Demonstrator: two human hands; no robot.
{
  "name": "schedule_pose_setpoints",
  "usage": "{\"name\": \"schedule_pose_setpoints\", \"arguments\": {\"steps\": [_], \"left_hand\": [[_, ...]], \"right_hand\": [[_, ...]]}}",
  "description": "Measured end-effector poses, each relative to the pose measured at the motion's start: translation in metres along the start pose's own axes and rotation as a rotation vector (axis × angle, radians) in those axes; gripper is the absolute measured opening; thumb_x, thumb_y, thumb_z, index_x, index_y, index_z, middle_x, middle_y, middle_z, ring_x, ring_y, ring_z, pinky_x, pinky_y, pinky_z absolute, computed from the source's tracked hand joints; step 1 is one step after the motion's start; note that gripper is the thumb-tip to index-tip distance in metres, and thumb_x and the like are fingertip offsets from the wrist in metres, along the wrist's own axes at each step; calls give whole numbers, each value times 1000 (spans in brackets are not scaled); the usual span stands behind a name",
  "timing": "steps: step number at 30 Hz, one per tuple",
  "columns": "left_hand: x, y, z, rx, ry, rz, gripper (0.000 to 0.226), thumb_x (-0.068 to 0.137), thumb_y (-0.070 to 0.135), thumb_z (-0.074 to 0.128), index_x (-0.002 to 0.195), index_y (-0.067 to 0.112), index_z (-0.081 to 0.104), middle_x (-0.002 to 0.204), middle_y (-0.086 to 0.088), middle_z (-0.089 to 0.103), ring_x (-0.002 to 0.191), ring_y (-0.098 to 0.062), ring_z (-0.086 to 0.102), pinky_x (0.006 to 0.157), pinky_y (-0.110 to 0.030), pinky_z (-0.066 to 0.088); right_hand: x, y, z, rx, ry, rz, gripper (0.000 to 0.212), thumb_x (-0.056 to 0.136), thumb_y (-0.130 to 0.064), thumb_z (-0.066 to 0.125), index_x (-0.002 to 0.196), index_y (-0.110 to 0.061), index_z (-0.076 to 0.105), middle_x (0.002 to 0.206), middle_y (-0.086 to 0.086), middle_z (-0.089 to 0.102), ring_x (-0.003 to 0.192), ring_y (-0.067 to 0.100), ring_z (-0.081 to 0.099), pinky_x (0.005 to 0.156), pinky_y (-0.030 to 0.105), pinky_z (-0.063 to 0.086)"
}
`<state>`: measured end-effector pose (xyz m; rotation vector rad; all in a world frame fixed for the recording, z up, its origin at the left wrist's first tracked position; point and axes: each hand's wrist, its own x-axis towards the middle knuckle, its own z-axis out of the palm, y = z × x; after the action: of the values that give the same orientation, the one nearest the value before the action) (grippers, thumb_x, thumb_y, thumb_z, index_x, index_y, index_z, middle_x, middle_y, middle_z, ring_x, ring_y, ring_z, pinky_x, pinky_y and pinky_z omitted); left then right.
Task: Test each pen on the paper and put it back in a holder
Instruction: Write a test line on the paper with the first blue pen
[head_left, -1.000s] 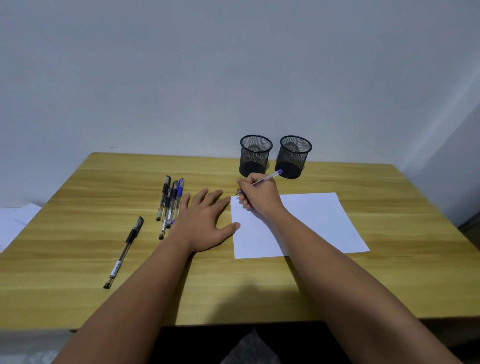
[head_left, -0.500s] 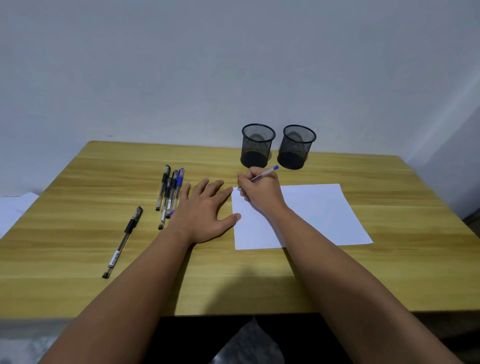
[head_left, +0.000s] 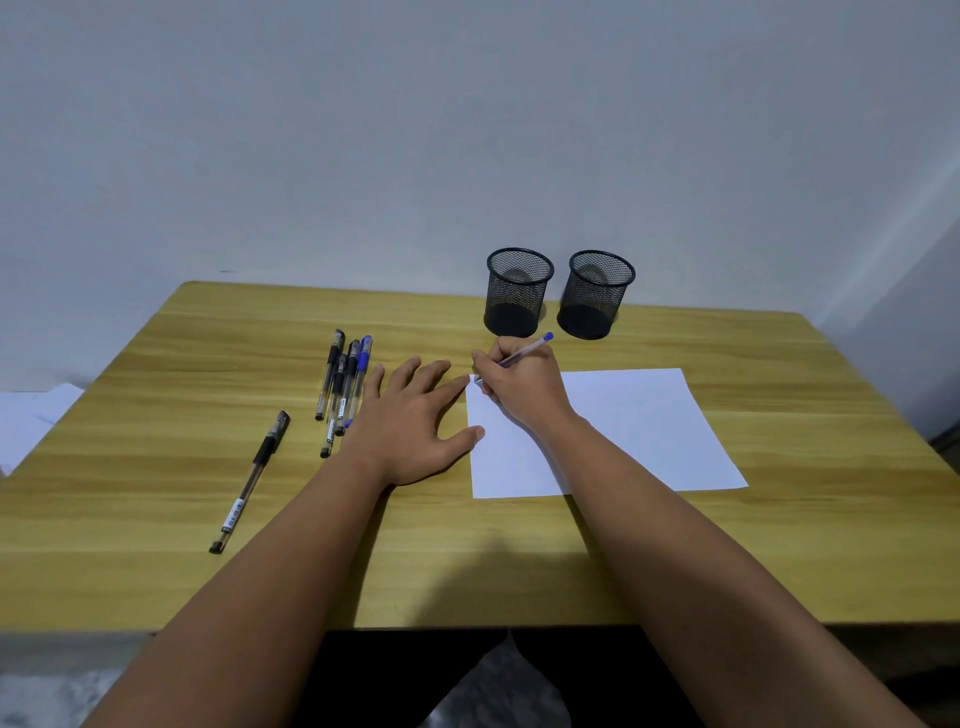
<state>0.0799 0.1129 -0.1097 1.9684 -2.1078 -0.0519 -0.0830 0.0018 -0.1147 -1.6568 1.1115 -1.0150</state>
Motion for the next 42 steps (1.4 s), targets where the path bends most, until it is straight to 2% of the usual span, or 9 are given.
{"name": "schedule_pose_setpoints", "arguments": {"steps": [8, 14, 20, 24, 29, 31, 36, 39, 42], "left_hand": [[0, 0, 1, -3, 1, 0, 81, 85, 84, 27, 155, 44, 28, 166, 11, 23, 156, -22, 10, 122, -60, 3], [0, 0, 1, -12, 8, 2, 81, 85, 84, 28, 155, 44, 29, 166, 10, 24, 156, -22, 11, 123, -60, 3], [0, 0, 1, -1, 5, 0, 81, 85, 84, 28, 155, 44, 28, 166, 11, 23, 156, -22, 10, 122, -60, 4], [-1, 0, 1, -14, 3, -5, 81, 84, 84, 28, 155, 45, 28, 166, 11, 23, 156, -21, 10, 123, -59, 3], [0, 0, 0, -15, 10, 0, 81, 84, 84, 28, 155, 45, 28, 166, 11, 24, 155, -22, 11, 122, -59, 3], [0, 0, 0, -9, 9, 1, 80, 85, 84, 28, 155, 45, 28, 166, 11, 24, 156, -22, 11, 122, -59, 3], [0, 0, 1, -7, 14, 4, 80, 85, 84, 29, 155, 45, 29, 166, 10, 24, 155, -22, 12, 122, -60, 4], [-1, -1, 1, -13, 18, 5, 79, 85, 83, 30, 155, 44, 30, 166, 10, 25, 155, -23, 12, 122, -60, 4], [-1, 0, 0, -7, 11, 3, 80, 85, 83, 29, 155, 44, 29, 166, 11, 23, 155, -22, 11, 123, -59, 3]], "right_hand": [[1, 2, 0, -46, 46, -14, 36, 100, -23, 71, 72, -1, 62, 61, 18, 66, 52, 29, 64, 54, 38, 52], [2, 1, -1, -63, 93, -10, 41, 95, -23, 69, 58, -20, 54, 54, 13, 62, 58, 44, 66, 53, 44, 54], [0, 1, -1, -39, 134, -9, 40, 95, -24, 67, 61, -10, 51, 55, 20, 60, 55, 44, 62, 51, 41, 50], [-1, -1, 0, -32, 135, -18, 43, 96, -24, 69, 56, -19, 53, 51, 12, 59, 48, 32, 60, 52, 36, 49], [1, 0, 1, -74, 118, 4, 37, 87, -28, 67, 54, -22, 51, 47, 3, 54, 58, 48, 61, 53, 49, 53], [1, -1, 1, -97, 114, -3, 32, 82, -29, 65, 55, -20, 51, 48, 6, 54, 58, 48, 61, 53, 54, 52], [-3, -4, -2, -176, 154, -30, 34, 88, -27, 63, 59, -16, 50, 60, 24, 59, 60, 49, 61, 52, 52, 53], [-3, -5, -2, -186, 153, -33, 34, 90, -27, 61, 62, -11, 50, 62, 26, 58, 61, 49, 61, 51, 52, 53], [-3, -8, -1, -192, 157, -26, 35, 89, -26, 60, 59, -16, 46, 62, 27, 55, 61, 50, 59, 50, 51, 51]]}}
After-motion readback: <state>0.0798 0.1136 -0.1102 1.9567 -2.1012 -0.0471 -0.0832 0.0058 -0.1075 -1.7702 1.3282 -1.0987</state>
